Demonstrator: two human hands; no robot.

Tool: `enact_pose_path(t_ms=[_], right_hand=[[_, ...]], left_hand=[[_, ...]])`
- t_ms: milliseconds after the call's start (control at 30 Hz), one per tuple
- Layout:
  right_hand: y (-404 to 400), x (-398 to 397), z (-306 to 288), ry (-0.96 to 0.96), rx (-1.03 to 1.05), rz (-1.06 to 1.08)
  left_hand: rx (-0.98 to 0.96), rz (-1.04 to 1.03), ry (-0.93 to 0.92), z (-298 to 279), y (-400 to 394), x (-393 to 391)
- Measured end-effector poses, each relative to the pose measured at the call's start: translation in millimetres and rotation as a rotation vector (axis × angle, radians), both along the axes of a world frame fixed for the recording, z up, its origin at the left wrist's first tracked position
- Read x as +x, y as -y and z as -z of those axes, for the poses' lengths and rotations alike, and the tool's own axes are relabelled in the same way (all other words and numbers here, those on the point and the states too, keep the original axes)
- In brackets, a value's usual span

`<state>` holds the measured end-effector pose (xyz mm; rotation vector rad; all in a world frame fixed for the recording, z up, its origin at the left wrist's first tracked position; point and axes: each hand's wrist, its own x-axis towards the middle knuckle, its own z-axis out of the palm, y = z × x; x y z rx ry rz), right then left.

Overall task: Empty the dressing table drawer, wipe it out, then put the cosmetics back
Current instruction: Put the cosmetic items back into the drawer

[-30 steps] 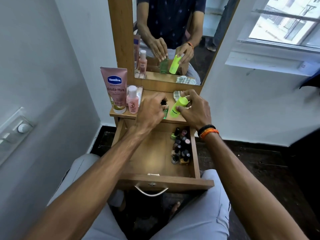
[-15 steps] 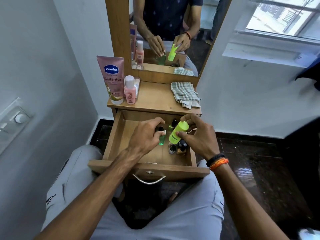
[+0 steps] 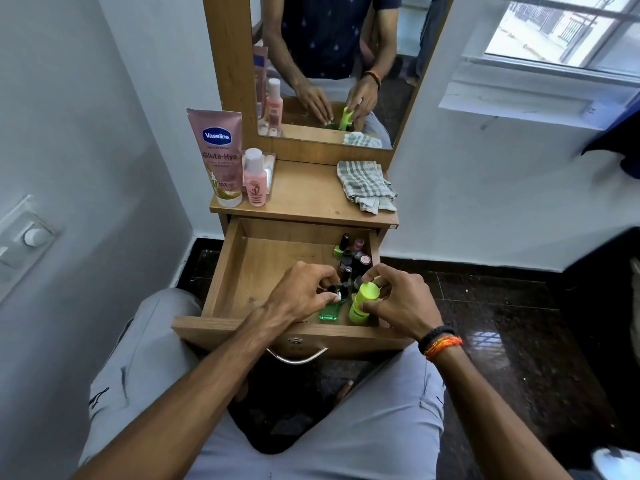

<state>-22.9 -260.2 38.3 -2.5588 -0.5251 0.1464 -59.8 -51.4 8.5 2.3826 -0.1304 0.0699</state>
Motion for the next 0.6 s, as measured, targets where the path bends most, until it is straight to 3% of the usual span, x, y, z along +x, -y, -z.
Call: enact_pose_path(t_ms=[600], right_hand=[[-3,-1,18,0.107,-0.191,-0.063]], left_hand=[[0.001,-0.003,0.05,8,18,6]])
